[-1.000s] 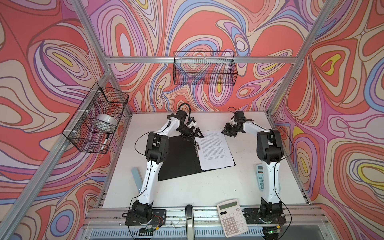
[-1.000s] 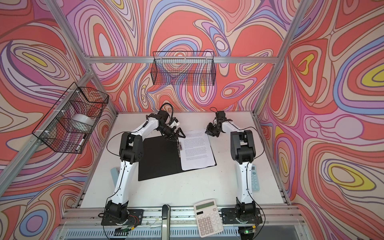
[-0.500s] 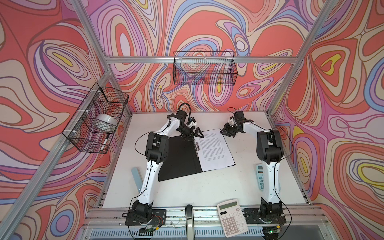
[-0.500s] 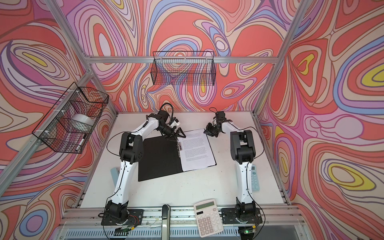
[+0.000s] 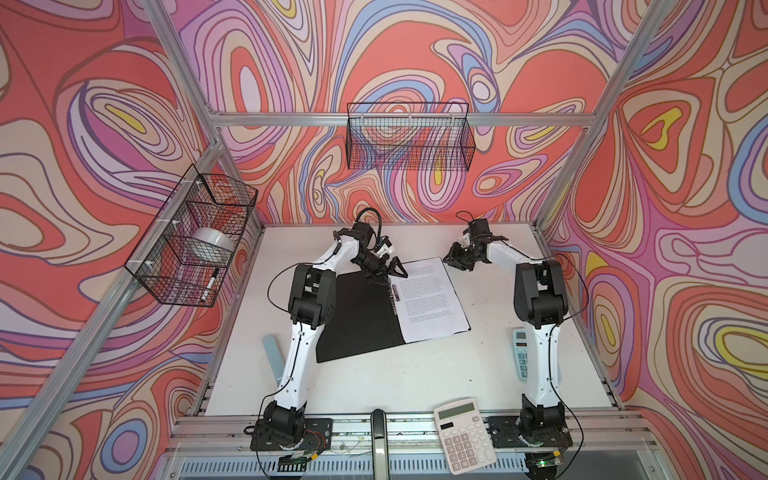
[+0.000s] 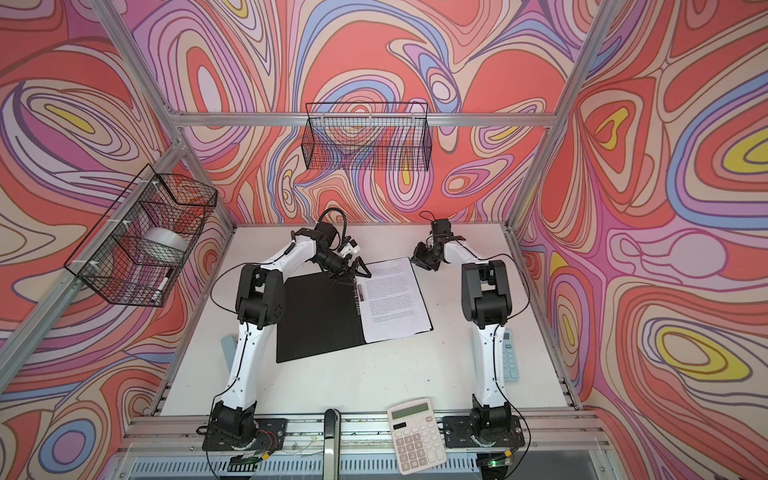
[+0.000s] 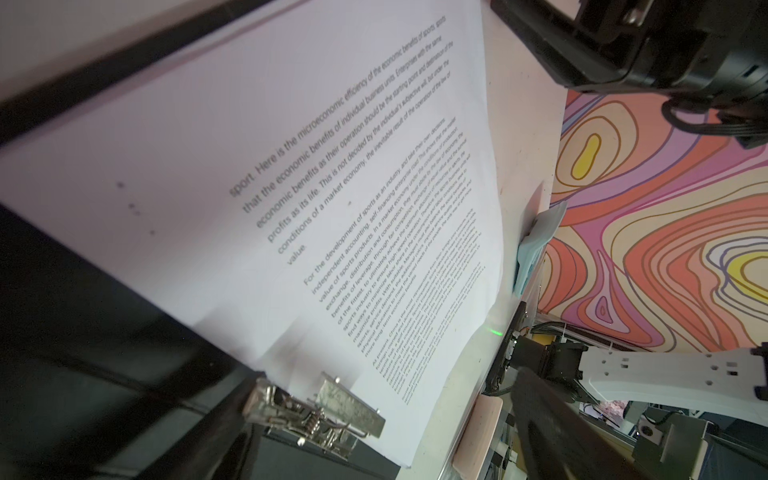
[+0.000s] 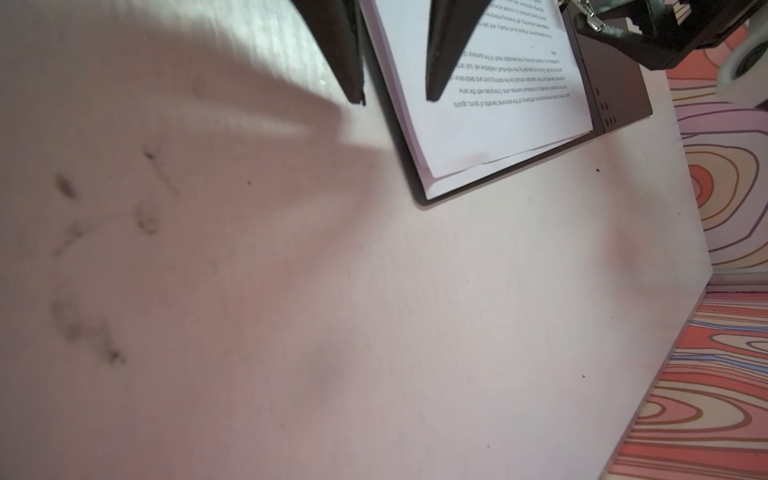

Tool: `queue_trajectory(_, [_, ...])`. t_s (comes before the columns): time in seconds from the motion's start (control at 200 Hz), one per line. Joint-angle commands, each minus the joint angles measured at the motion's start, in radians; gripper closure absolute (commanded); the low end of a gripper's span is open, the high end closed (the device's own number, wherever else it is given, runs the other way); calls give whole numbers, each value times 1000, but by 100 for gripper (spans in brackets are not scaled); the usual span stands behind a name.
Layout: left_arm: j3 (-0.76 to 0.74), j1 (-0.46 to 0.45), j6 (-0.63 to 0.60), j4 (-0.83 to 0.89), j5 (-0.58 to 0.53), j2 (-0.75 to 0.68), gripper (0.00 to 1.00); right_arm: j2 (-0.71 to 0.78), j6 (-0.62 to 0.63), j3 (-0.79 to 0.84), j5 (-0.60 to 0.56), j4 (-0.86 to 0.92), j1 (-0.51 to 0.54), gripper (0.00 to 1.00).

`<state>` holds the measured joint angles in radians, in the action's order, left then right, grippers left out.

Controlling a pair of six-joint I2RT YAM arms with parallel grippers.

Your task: Put the files into the folder

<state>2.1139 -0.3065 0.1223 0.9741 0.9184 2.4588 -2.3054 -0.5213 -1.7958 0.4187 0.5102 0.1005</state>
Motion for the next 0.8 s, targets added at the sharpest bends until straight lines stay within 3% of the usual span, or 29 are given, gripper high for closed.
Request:
queue_trajectory(0.0, [-38,-22,-34,-5,27,-100,9,66,3,-62,-51,34,-15,72])
queue_trajectory(0.165, [-96,-48,-88,25,29,-173,9,93,-5,-87,-46,48,-16,72])
queue_trajectory(0.401, [-205,-154,-308,196,2,-290,11,201,-6,-32,-46,101,-16,72])
queue_trajectory(0.526, [-273,-142,-339,228,-17,-408,11,285,23,5,-51,172,-8,73])
queue_trajectory(0.641, [-312,-87,-292,204,-156,-521,11,340,70,-12,-83,291,36,75])
queue_trajectory(0.796, [-427,51,-193,106,-385,-619,9,313,136,-141,-161,503,175,76])
